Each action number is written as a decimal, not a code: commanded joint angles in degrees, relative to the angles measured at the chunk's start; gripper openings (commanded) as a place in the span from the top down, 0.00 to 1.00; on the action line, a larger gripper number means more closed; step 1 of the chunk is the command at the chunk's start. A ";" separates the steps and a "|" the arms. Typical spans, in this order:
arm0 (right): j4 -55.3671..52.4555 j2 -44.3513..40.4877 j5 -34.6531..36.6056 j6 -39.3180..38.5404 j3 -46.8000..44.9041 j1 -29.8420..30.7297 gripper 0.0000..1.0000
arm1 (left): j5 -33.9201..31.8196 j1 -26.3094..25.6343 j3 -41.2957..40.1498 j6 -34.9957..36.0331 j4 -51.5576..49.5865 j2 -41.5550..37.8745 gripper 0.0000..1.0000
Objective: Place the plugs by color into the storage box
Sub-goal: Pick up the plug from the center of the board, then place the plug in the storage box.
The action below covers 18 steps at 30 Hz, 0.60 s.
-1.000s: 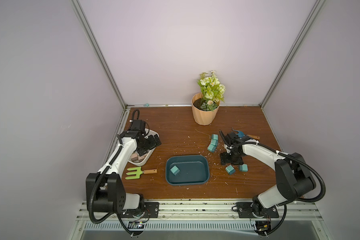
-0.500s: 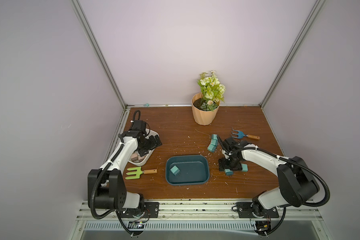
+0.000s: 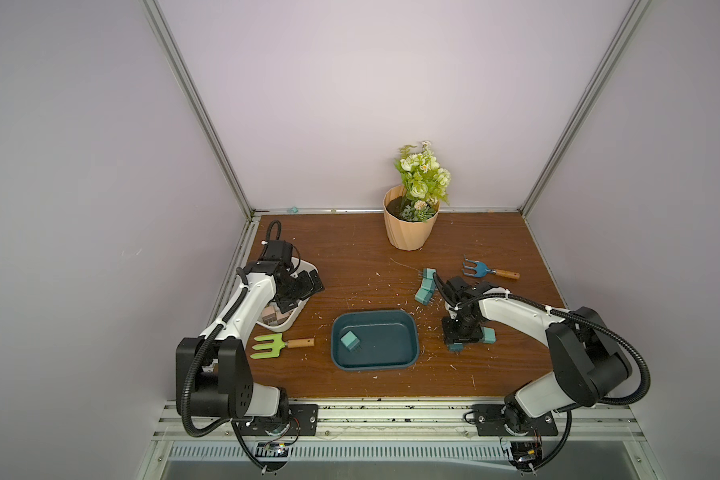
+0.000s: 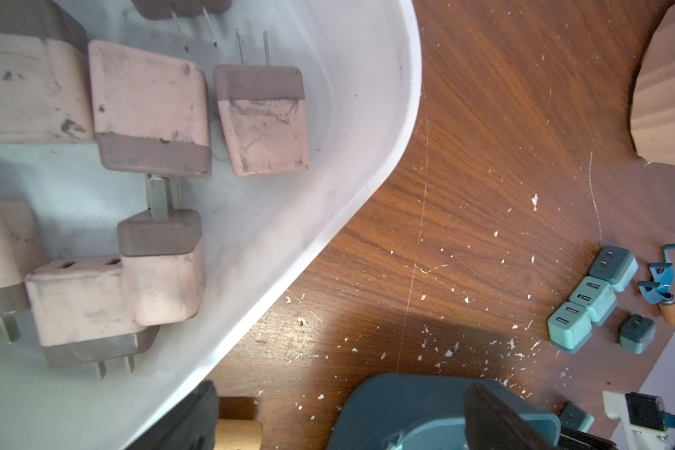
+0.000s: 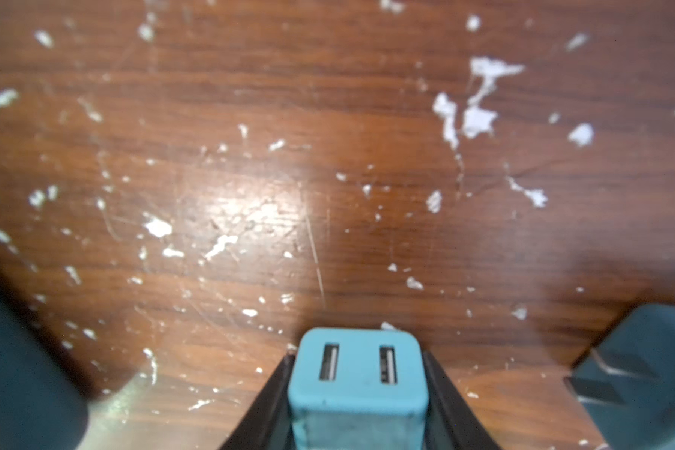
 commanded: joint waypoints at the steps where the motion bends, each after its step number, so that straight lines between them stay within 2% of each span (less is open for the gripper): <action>1: -2.20 -0.72 0.53 0.53 4.11 0.70 0.61 | 0.93 0.60 0.12 -1.39 0.60 0.19 0.01; 7: -7.89 1.95 1.11 1.53 19.11 5.40 0.64 | 2.11 0.60 1.22 -2.37 1.32 0.64 0.01; 14: -9.80 12.32 -1.82 3.18 35.77 18.01 0.67 | 2.34 0.59 1.65 -1.81 1.32 0.91 0.01; 18: -10.33 19.46 -2.03 2.83 42.12 24.40 0.69 | 2.43 0.60 0.52 -1.84 1.32 -0.18 0.01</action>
